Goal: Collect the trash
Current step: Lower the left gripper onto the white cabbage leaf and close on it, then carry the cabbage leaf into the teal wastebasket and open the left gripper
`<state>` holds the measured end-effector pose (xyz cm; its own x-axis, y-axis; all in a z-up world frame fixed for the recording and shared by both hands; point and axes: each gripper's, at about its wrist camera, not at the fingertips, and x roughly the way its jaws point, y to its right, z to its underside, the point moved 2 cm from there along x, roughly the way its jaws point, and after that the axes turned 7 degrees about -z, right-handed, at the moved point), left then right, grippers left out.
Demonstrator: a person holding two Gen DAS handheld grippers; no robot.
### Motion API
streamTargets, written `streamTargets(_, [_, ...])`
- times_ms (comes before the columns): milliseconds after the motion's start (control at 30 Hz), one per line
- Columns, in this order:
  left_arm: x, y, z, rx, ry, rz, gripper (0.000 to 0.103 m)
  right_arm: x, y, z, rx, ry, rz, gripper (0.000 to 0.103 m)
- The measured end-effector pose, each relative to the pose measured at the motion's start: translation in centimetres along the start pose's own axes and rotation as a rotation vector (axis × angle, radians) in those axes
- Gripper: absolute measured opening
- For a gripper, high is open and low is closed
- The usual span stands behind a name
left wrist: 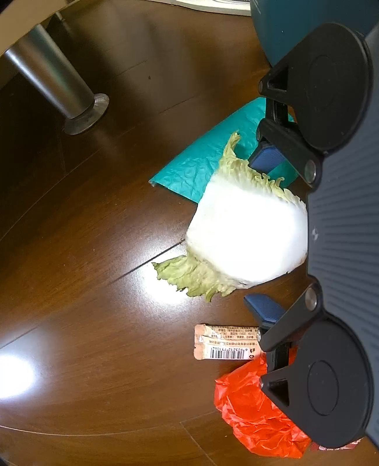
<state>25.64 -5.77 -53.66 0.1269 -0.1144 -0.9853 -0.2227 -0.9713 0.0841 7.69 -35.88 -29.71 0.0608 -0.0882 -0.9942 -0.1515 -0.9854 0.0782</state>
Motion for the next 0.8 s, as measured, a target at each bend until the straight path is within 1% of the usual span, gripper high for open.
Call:
streamTargets(67, [-0.1, 0.0, 0.0, -0.016, 0.003, -0.009, 0.087, -0.1, 0.0, 0.0, 0.001, 0.0, -0.001, 0.005])
streamTargets(100, [-0.1, 0.0, 0.1, -0.024, 0.007, -0.016, 0.083, -0.1, -0.1, 0.0, 0.0, 0.0, 0.0, 0.005])
streamTargets(133, [-0.1, 0.1, 0.0, -0.03, 0.013, -0.024, 0.075, -0.1, -0.1, 0.0, 0.0, -0.001, 0.0, 0.005])
streamTargets(167, [-0.3, 0.1, 0.0, -0.035, 0.017, -0.008, 0.071, -0.1, -0.2, 0.0, -0.001, -0.002, 0.001, 0.005])
streamTargets(233, [-0.3, 0.0, 0.1, -0.05, 0.007, -0.011, 0.069, -0.1, -0.1, 0.1, 0.001, -0.002, 0.002, 0.005])
streamTargets(300, [-0.7, 0.0, 0.2, -0.043, 0.026, -0.02, 0.066, -0.1, -0.1, 0.1, 0.003, -0.001, 0.005, 0.005])
streamTargets(433, [-1.4, 0.0, 0.6, -0.028, 0.032, -0.052, 0.065, -0.2, -0.4, 0.1, -0.007, 0.013, 0.009, 0.004])
streamTargets(600, [-4.1, -0.3, 1.5, -0.003, 0.054, -0.027, 0.065, -1.0, -1.2, 0.3, -0.019, 0.056, 0.009, 0.004])
streamTargets(667, [-5.9, -0.3, 1.8, 0.016, 0.068, -0.009, 0.065, -1.1, -1.3, 0.2, -0.024, 0.066, 0.009, 0.003])
streamTargets(800, [-11.0, -0.5, 2.5, 0.052, 0.119, 0.036, 0.065, -1.3, -1.8, -0.1, -0.05, 0.068, 0.02, 0.003])
